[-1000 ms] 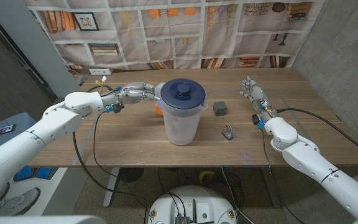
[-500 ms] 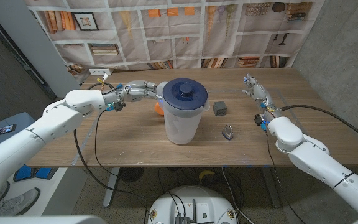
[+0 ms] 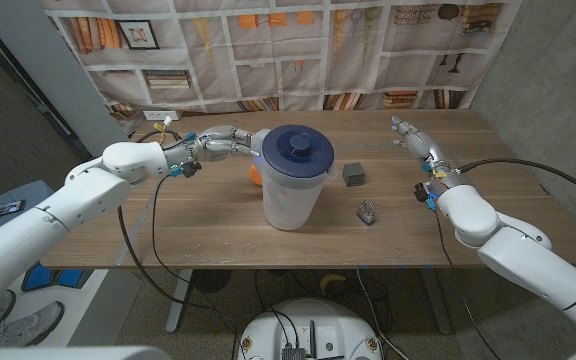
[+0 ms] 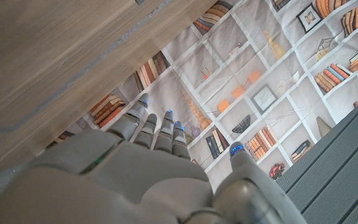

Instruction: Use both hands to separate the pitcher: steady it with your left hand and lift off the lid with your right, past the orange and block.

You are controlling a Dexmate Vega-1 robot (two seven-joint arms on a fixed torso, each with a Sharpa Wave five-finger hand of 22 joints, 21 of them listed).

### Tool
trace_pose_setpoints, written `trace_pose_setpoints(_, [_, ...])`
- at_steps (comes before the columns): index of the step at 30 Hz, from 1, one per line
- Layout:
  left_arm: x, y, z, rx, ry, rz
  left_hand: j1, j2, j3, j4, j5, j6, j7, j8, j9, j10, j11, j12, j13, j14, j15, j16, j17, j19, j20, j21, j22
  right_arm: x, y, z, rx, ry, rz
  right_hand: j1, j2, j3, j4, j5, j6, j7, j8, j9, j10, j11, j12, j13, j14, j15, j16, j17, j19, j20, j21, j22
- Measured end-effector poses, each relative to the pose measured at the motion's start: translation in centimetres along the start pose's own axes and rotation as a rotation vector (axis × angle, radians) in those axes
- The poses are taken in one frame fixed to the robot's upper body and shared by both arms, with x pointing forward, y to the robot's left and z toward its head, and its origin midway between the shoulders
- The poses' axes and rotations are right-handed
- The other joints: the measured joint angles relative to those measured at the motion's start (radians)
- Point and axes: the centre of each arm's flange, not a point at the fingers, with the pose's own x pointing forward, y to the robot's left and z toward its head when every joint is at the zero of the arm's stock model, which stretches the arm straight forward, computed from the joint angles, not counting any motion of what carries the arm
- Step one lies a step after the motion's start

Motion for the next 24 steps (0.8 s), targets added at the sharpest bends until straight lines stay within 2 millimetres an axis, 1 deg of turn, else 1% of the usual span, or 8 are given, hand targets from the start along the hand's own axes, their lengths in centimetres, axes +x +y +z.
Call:
trace_pose_setpoints(6, [0.0,0.0,0.2,0.009,-0.005,0.008,0.0,0.0,0.0,0.0,0.0,0.0,0.0,0.0,0.0,0.001,-0.001,0.0,0.0,0.002,-0.002,0.0,0.0,0.0,0.0,-0.004,0.0,-0.9,-0.3,1.3,-0.066,-0.002,-0.001,0.012,0.009,0.002,-0.019,-0.004,0.017,-0.017,0.009,0.0,0.013,-0.002,0.003,0.0,0.004,0.004,0.0,-0.005,0.004,0.004,-0.004,0.0])
trace_pose_setpoints(7, [0.0,-0.1,0.3,0.011,-0.007,0.011,0.0,0.0,0.0,0.0,0.0,0.0,0.0,-0.001,0.0,0.001,-0.001,0.0,0.0,0.002,-0.002,0.0,0.0,0.0,0.0,-0.004,0.0,-1.1,-0.4,1.6,-0.082,-0.004,0.0,0.024,-0.003,0.0,-0.022,-0.004,0.019,-0.019,0.009,0.0,0.018,-0.007,0.003,0.0,0.006,0.006,0.0,-0.006,0.004,0.004,-0.004,0.0])
trace_pose_setpoints(12, [0.1,-0.1,0.5,0.015,-0.011,0.016,0.001,0.001,0.0,0.0,0.0,0.0,0.0,-0.004,0.0,0.001,-0.001,0.0,0.0,0.002,-0.002,-0.005,0.0,0.0,0.0,-0.004,0.0,-1.7,-0.5,2.6,-0.12,-0.021,0.005,0.03,0.004,0.004,-0.04,-0.012,0.03,-0.03,0.016,0.005,0.034,-0.012,0.003,0.0,0.018,0.011,0.008,-0.009,0.015,0.007,-0.004,0.0])
trace_pose_setpoints(14, [0.1,-0.1,0.6,0.017,-0.013,0.019,0.001,0.001,0.0,0.0,0.0,0.0,0.0,-0.004,0.0,0.001,-0.001,0.0,0.0,0.002,-0.002,-0.005,-0.002,0.0,0.0,-0.004,0.0,-1.9,-0.5,3.1,-0.136,-0.031,0.011,0.043,-0.009,0.007,-0.043,-0.012,0.035,-0.033,0.016,0.005,0.038,-0.016,0.003,0.001,0.022,0.007,0.008,-0.009,0.018,0.004,-0.004,0.0])
trace_pose_setpoints(18, [0.1,-0.2,0.7,0.019,-0.016,0.024,0.001,0.001,0.0,0.0,0.0,0.001,0.002,-0.004,0.0,0.005,0.002,0.0,0.0,0.002,-0.002,-0.005,-0.003,0.0,0.0,-0.004,0.0,-2.3,-0.4,3.7,-0.17,-0.05,0.021,0.055,-0.005,0.015,-0.063,-0.016,0.05,-0.038,0.016,0.005,0.047,-0.025,0.003,0.005,0.022,0.007,0.013,-0.014,0.018,0.004,-0.008,0.0])
trace_pose_setpoints(19, [0.1,-0.2,0.7,0.019,-0.016,0.025,0.001,0.001,0.0,0.0,0.0,0.001,0.002,-0.004,0.0,0.005,0.002,0.0,0.0,0.002,-0.002,-0.005,-0.003,0.0,0.0,-0.004,0.0,-2.5,-0.4,3.9,-0.179,-0.053,0.023,0.066,0.006,0.014,-0.069,-0.019,0.056,-0.038,0.022,0.005,0.047,-0.025,0.003,0.005,0.022,0.007,0.015,-0.014,0.017,0.004,-0.008,0.0])
trace_pose_setpoints(21, [0.1,-0.3,0.8,0.021,-0.017,0.028,0.001,0.001,0.0,0.0,0.0,0.001,0.002,-0.005,0.0,0.005,0.002,0.0,0.0,0.002,-0.002,-0.005,-0.003,0.0,0.0,-0.004,0.0,-2.8,-0.3,4.5,-0.2,-0.062,0.029,0.066,0.006,0.017,-0.076,-0.019,0.058,-0.04,0.022,0.005,0.054,-0.032,0.003,0.005,0.025,0.011,0.015,-0.014,0.012,0.009,-0.008,0.0])
trace_pose_setpoints(24, [0.1,-0.4,0.9,0.021,-0.017,0.03,0.001,0.001,0.0,0.0,0.0,0.003,0.0,-0.008,0.0,0.005,0.002,-0.002,0.0,0.002,-0.002,-0.005,-0.003,0.0,0.0,-0.004,0.0,-3.0,-0.3,5.0,-0.219,-0.07,0.035,0.083,0.005,0.023,-0.094,-0.028,0.065,-0.041,0.024,0.005,0.064,-0.029,0.011,0.005,0.025,0.011,0.015,-0.018,0.009,0.02,-0.008,0.0])
